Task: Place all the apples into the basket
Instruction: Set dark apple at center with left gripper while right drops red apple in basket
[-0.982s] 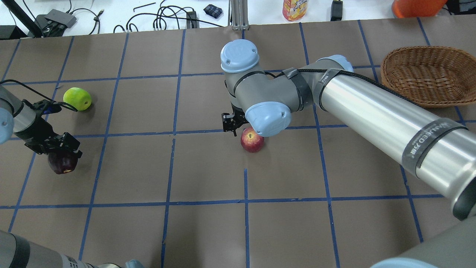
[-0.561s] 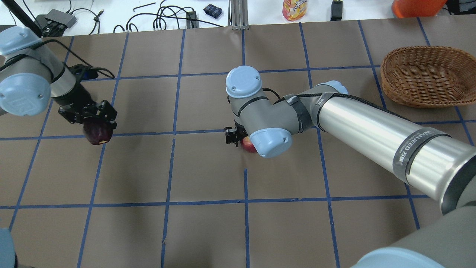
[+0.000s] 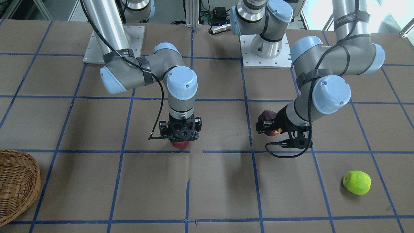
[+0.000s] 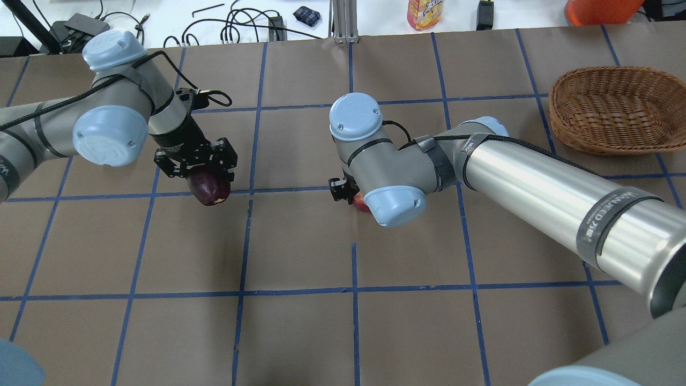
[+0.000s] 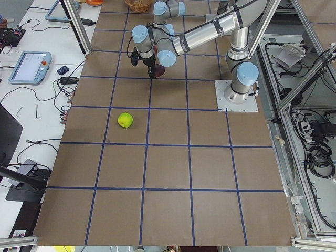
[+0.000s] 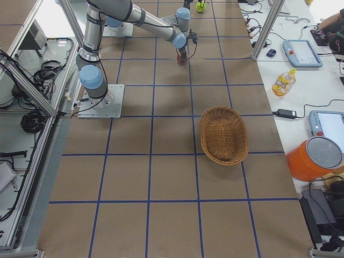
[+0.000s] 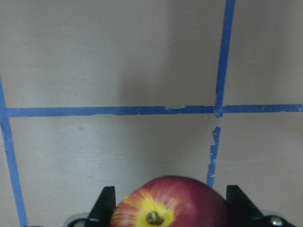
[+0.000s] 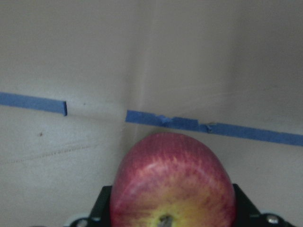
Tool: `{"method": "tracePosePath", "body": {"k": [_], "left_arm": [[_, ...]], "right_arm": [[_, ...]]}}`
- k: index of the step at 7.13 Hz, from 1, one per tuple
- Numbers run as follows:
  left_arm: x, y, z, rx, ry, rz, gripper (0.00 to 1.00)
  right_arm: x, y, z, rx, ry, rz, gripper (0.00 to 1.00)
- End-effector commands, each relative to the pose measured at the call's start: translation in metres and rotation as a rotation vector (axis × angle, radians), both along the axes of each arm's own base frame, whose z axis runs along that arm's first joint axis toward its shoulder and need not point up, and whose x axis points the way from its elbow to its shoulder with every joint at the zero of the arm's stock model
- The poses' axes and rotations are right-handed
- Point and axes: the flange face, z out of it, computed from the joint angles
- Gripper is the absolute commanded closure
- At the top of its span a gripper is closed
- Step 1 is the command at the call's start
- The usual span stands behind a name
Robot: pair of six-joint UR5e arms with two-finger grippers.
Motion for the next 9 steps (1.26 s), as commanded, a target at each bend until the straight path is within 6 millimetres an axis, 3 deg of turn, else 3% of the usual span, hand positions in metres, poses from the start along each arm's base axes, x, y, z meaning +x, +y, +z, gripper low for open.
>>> {"method": "tracePosePath", "body": {"k": [1, 2, 3, 5, 6, 7, 8, 9], "left_arm": [[-0.074, 0.012, -0.002, 0.006, -0.006, 0.001, 1.00], [-0.113, 0.014, 0.005, -0.047, -0.013, 0.038, 1.00], [-0.155, 0.021, -0.001, -0.083, -0.017, 0.043, 1.00], [-0.255, 0.049, -0.038, -0.151, -0.005, -0.018, 1.00], [-0.276, 0.057, -0.058, -0.142, -0.014, -0.033, 1.00], [-0.282, 0.057, -0.075, -0.150, -0.012, -0.034, 1.00], [-0.287, 0.056, -0.086, -0.170, -0.006, -0.024, 0.52], [-0.288, 0.056, -0.088, -0.168, -0.007, -0.008, 0.01]], "right_arm": [[-0.082, -0.031, 0.065, -0.029, -0.003, -0.112, 0.74], [-0.158, -0.049, 0.088, -0.019, -0.010, -0.184, 0.76], [-0.228, -0.064, 0.102, -0.027, -0.007, -0.186, 0.93], [-0.360, -0.083, 0.107, -0.033, -0.025, -0.119, 0.92], [-0.421, -0.087, 0.098, -0.029, -0.042, -0.073, 1.00], [-0.473, -0.091, 0.080, -0.008, -0.047, -0.116, 1.00], [-0.498, -0.105, 0.068, -0.029, -0.037, -0.103, 1.00], [-0.506, -0.119, 0.057, -0.039, -0.042, -0.043, 1.00]]}}
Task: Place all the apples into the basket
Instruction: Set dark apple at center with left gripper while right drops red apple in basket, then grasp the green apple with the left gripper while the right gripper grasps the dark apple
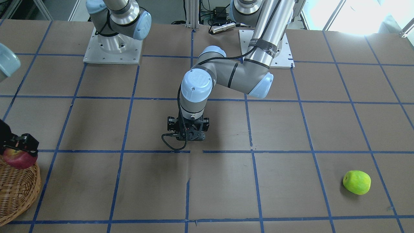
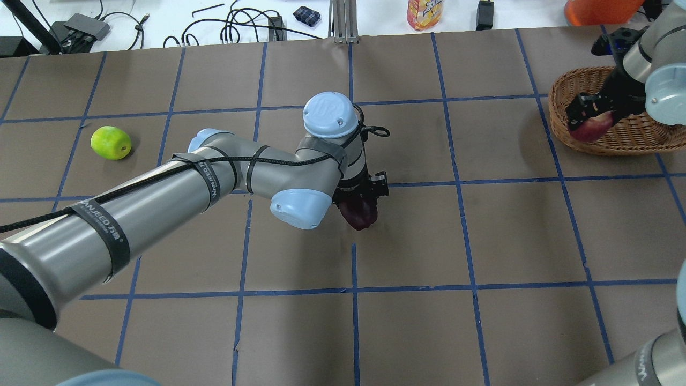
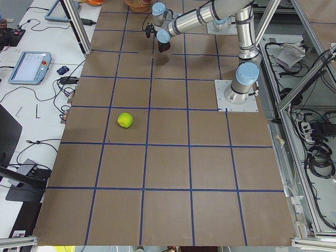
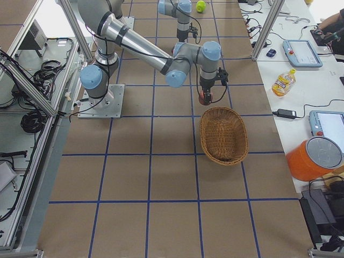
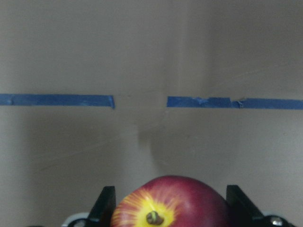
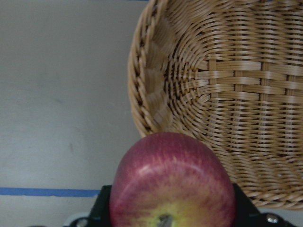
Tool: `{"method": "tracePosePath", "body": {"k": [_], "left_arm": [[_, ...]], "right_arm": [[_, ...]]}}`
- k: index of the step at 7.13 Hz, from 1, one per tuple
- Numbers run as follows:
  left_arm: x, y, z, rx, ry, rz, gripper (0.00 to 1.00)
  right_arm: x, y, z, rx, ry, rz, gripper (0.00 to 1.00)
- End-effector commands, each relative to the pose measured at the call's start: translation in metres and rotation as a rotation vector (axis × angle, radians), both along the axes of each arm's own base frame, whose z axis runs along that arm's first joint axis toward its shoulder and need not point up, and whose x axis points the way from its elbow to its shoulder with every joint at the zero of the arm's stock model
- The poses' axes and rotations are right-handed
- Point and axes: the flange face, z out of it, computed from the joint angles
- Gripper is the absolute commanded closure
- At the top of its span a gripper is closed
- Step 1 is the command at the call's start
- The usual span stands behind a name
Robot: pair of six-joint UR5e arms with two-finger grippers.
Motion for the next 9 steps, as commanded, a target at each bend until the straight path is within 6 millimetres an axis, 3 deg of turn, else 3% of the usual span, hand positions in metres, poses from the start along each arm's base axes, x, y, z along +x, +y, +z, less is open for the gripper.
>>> {"method": "tracePosePath", "body": {"k": [1, 2, 3, 4, 5, 7, 8, 9], "left_arm": [[-0.003, -0.007, 0.004, -0.028, 0.015, 0.011, 0.00], [0.014, -0.018, 0.021, -0.048, 0.028, 0.002, 0.00], [0.054, -0.044, 0.060, -0.098, 0.036, -0.073, 0.00], [0.107, -0.065, 0.096, -0.078, 0.011, -0.132, 0.00], [0.173, -0.082, 0.131, -0.043, -0.061, -0.162, 0.00], [0.307, -0.116, 0.169, -0.047, -0.136, -0.316, 0.00], [0.368, -0.131, 0.167, -0.039, -0.133, -0.366, 0.00], [0.423, -0.139, 0.157, -0.035, -0.123, -0.552, 0.00]], "right_arm": [[-0.029, -0.027, -0.018, -0.042, -0.009, 0.061, 1.00], [-0.033, -0.036, -0.016, -0.054, -0.003, 0.077, 0.82], [-0.034, -0.039, -0.019, -0.051, -0.004, 0.083, 0.40], [-0.034, -0.039, -0.019, -0.045, -0.007, 0.104, 0.00], [-0.035, -0.040, -0.016, -0.049, -0.001, 0.116, 0.00], [-0.032, -0.038, -0.012, -0.043, -0.003, 0.116, 0.00], [-0.010, -0.031, 0.003, -0.015, -0.021, 0.128, 0.00], [0.043, -0.023, 0.033, 0.001, -0.034, 0.134, 0.00]]}}
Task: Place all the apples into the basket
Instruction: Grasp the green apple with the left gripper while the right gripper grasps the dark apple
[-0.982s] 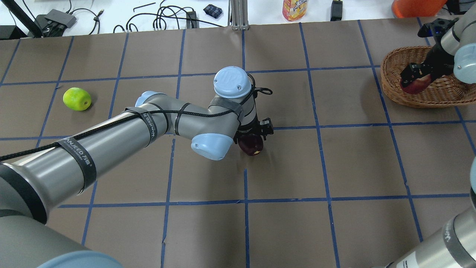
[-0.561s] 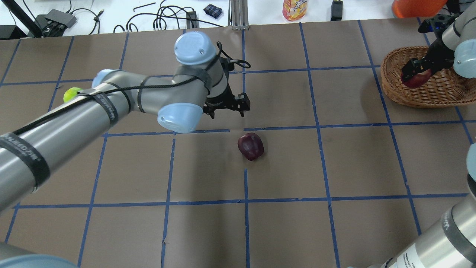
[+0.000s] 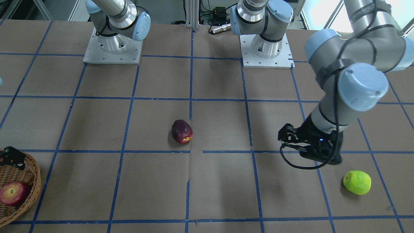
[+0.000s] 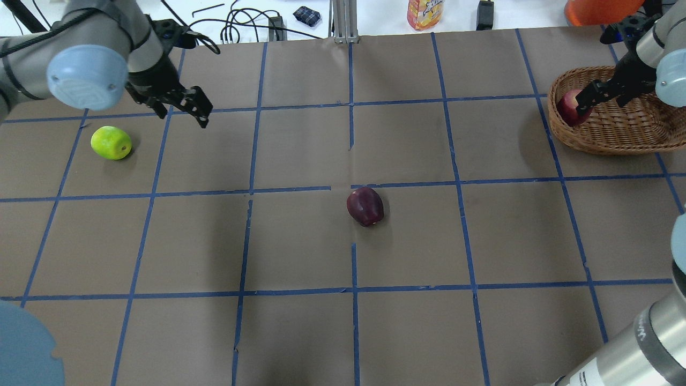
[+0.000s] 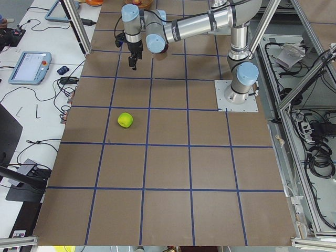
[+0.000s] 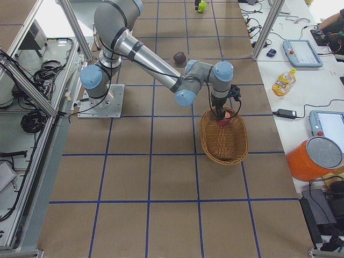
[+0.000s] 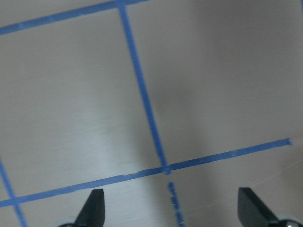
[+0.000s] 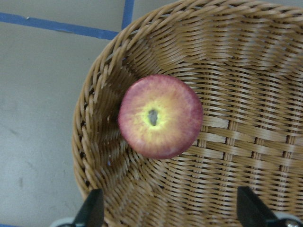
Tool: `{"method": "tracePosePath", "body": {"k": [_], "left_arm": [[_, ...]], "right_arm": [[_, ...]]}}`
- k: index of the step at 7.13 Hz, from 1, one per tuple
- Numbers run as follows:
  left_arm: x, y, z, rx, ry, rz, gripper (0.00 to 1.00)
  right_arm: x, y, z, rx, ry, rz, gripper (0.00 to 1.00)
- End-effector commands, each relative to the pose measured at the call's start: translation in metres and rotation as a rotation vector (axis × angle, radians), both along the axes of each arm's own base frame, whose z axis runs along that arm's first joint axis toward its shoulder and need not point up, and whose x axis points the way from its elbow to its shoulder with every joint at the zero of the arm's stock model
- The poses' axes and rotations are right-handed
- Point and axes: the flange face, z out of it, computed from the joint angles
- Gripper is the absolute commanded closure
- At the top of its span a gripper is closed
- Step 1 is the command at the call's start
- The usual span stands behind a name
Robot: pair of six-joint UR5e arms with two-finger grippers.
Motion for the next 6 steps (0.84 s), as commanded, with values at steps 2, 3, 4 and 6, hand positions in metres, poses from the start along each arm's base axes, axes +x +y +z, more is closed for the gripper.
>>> {"method": "tracePosePath", "body": {"k": [2, 3, 4, 6], "left_arm": [[0.130, -0.020, -0.035, 0.047, -0.025, -0.249, 0.00], [0.148, -0.038, -0.043, 0.055, -0.118, -0.280, 0.00], [0.173, -0.051, -0.060, 0.064, -0.125, -0.322, 0.00], [0.217, -0.061, -0.097, 0.069, -0.117, -0.338, 0.00]], "right_arm": [[0.214, 0.025, 0.061, 0.044, -0.028, -0.079, 0.00], [0.292, 0.039, 0.061, 0.042, -0.027, -0.092, 0.00], [0.349, 0.056, 0.057, 0.057, -0.039, -0.165, 0.00], [0.417, 0.098, 0.001, 0.074, -0.052, -0.096, 0.00]]}}
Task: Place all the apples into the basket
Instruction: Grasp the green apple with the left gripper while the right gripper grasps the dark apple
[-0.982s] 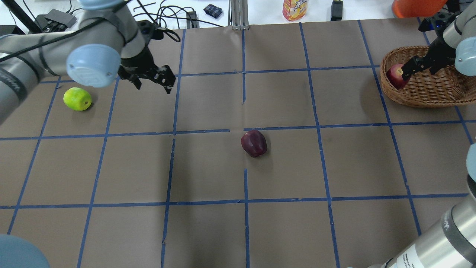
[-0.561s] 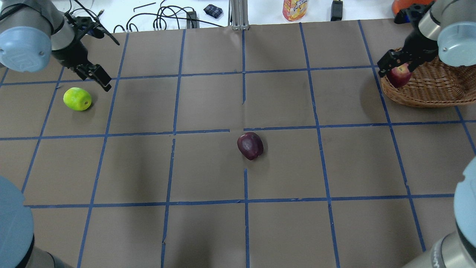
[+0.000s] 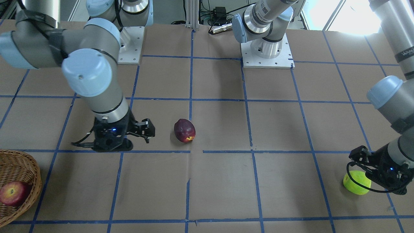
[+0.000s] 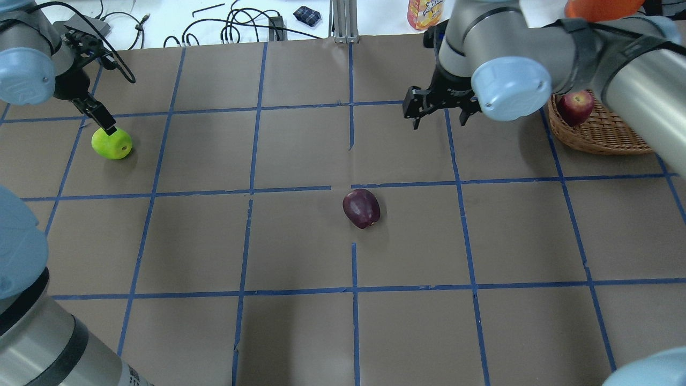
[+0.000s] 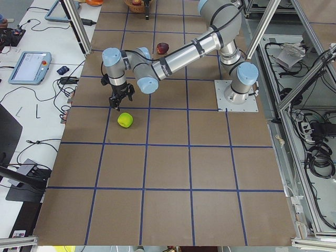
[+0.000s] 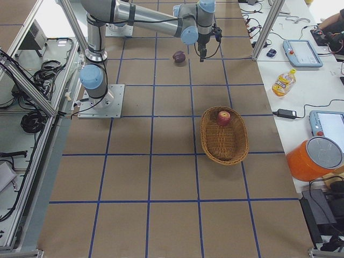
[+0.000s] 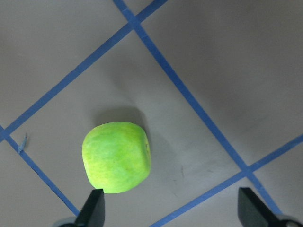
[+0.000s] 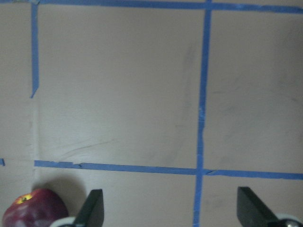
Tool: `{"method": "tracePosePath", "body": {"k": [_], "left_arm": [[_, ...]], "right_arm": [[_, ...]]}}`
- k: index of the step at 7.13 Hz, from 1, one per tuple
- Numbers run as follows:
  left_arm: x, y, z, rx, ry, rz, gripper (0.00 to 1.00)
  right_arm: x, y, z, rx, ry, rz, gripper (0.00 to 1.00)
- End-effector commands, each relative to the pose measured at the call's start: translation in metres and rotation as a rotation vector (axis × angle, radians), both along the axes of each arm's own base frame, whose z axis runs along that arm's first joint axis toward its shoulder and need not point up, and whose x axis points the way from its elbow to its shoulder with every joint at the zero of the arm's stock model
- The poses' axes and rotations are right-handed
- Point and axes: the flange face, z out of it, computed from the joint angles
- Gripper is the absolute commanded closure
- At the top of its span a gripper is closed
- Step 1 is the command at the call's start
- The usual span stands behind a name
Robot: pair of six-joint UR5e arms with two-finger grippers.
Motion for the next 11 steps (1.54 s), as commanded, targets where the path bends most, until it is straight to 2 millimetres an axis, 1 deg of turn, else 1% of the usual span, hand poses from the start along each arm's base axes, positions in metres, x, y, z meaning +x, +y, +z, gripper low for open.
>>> {"method": "tracePosePath", "body": {"k": [1, 2, 3, 4, 5, 6, 7, 8, 9, 10, 11], "left_arm": [[0.028, -0.007, -0.038, 0.028, 0.014, -0.009, 0.00], [0.036, -0.005, -0.049, 0.042, 0.023, 0.005, 0.00], [0.039, -0.006, -0.061, 0.046, 0.051, 0.018, 0.00], [0.038, -0.006, -0.068, 0.051, 0.068, 0.020, 0.00], [0.038, -0.007, -0.074, 0.054, 0.076, 0.020, 0.00], [0.034, -0.010, -0.085, 0.046, 0.121, 0.030, 0.00], [0.033, -0.008, -0.097, 0.056, 0.132, 0.107, 0.02], [0.030, -0.011, -0.099, 0.050, 0.125, 0.140, 0.30], [0.030, -0.009, -0.085, 0.046, 0.106, 0.143, 0.75], [0.026, -0.009, -0.076, 0.060, 0.067, 0.138, 1.00], [0.003, -0.006, -0.055, 0.101, 0.053, 0.149, 1.00]], "right_arm": [[0.064, 0.054, -0.064, -0.032, -0.020, 0.038, 0.00], [0.076, 0.074, -0.091, -0.069, -0.036, 0.065, 0.01], [0.082, 0.077, -0.112, -0.098, -0.051, 0.079, 0.02], [0.093, 0.079, -0.126, -0.065, -0.105, 0.093, 0.02], [0.096, 0.081, -0.127, -0.054, -0.115, 0.096, 0.02], [0.097, 0.081, -0.127, -0.052, -0.116, 0.097, 0.02], [0.101, 0.086, -0.130, -0.039, -0.127, 0.102, 0.02], [0.110, 0.092, -0.130, -0.023, -0.167, 0.104, 0.01], [0.116, 0.096, -0.129, -0.018, -0.170, 0.084, 0.00], [0.124, 0.101, -0.128, -0.019, -0.171, 0.094, 0.00], [0.128, 0.104, -0.130, -0.016, -0.169, 0.104, 0.00]]}}
